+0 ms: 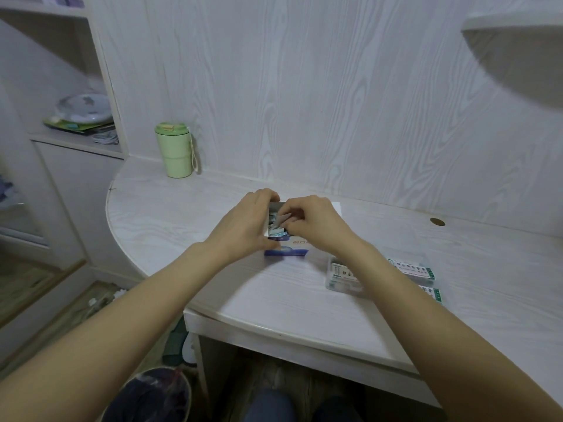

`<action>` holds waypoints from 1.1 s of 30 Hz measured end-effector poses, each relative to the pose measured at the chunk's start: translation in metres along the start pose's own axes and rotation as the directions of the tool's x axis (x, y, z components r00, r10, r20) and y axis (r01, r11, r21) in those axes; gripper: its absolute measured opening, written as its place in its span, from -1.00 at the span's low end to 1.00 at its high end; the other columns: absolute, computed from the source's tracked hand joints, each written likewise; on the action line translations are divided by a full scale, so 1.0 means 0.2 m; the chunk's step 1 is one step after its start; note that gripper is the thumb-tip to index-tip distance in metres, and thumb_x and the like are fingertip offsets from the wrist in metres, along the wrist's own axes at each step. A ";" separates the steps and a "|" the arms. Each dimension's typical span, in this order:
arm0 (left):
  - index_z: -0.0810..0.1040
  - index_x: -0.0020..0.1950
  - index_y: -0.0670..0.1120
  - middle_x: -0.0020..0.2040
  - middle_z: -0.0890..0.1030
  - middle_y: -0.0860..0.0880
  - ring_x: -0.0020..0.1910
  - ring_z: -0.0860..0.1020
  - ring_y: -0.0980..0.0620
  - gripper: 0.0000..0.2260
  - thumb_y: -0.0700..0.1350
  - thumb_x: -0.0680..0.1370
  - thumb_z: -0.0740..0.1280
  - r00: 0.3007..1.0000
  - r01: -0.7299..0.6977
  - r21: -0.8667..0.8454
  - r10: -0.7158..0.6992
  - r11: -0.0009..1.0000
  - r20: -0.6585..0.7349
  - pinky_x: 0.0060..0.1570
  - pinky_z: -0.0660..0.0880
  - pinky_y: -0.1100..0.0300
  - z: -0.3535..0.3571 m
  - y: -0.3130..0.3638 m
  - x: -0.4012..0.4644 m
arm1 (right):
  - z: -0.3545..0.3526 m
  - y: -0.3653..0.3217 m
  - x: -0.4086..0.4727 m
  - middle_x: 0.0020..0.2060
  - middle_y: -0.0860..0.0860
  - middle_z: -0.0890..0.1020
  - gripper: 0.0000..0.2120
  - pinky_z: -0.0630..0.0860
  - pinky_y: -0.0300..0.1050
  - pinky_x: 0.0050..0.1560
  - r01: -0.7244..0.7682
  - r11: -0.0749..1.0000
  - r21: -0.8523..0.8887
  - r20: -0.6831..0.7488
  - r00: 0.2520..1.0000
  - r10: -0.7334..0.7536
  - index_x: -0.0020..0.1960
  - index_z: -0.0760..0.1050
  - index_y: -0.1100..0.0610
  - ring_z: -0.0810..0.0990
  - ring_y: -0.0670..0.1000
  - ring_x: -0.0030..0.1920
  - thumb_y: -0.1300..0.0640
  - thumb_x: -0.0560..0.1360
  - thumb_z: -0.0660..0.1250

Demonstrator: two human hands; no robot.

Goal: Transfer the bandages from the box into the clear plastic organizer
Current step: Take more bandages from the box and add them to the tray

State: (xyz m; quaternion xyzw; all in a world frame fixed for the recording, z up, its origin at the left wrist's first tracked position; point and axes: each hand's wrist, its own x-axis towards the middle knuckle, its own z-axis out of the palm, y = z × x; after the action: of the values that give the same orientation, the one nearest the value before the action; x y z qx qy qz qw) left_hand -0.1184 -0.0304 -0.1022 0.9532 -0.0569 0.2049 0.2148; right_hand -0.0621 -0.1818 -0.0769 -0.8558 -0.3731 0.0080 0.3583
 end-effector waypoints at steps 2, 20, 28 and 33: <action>0.32 0.25 -0.09 0.15 0.43 0.02 0.08 0.36 0.06 -0.36 0.00 0.30 0.55 1.000 -0.003 -0.003 0.003 1.000 -0.003 -0.03 0.41 0.16 0.00 0.00 0.00 | -0.02 -0.01 0.00 -0.25 -0.04 0.67 -0.75 0.58 -0.13 0.02 0.002 1.000 0.007 0.052 0.999 -0.002 -0.12 0.61 0.13 0.66 -0.03 -0.11 0.42 0.36 0.29; 0.33 0.25 -0.08 0.14 0.44 0.00 0.09 0.37 0.04 -0.38 -0.07 0.30 0.55 1.000 0.005 -0.022 -0.005 1.000 0.005 0.02 0.42 0.12 0.00 0.00 0.00 | 0.01 -0.01 0.05 -0.11 -0.04 0.60 -0.91 0.46 -0.06 -0.16 0.120 0.927 -0.356 0.044 0.993 -0.112 -0.13 0.60 0.10 0.54 0.02 -0.10 0.23 0.43 0.34; 0.30 0.29 -0.09 0.17 0.42 0.00 0.10 0.35 0.05 -0.34 -0.06 0.29 0.55 1.000 0.007 -0.008 -0.007 1.000 0.016 -0.02 0.36 0.18 -0.01 0.00 0.02 | -0.05 0.04 -0.01 -0.33 0.07 0.66 -0.85 0.53 -0.28 -0.31 -0.014 0.990 0.139 -0.049 0.999 0.021 -0.16 0.42 0.10 0.64 -0.06 -0.33 0.30 0.54 0.24; 0.31 0.28 -0.10 0.16 0.42 -0.01 0.11 0.36 0.03 -0.34 -0.06 0.29 0.56 1.000 0.008 -0.004 -0.007 1.000 0.027 0.01 0.37 0.15 -0.02 0.00 0.02 | -0.04 0.05 0.00 -0.30 0.11 0.69 -0.82 0.60 -0.22 -0.12 0.010 0.976 0.216 -0.073 0.997 0.006 -0.04 0.53 0.10 0.67 -0.03 -0.28 0.33 0.54 0.23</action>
State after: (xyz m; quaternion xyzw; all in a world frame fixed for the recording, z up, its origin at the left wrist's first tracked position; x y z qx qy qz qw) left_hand -0.1167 -0.0295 -0.0974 0.9556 -0.0568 0.1910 0.2169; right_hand -0.0537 -0.1909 -0.0771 -0.8110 -0.3575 0.0169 0.4628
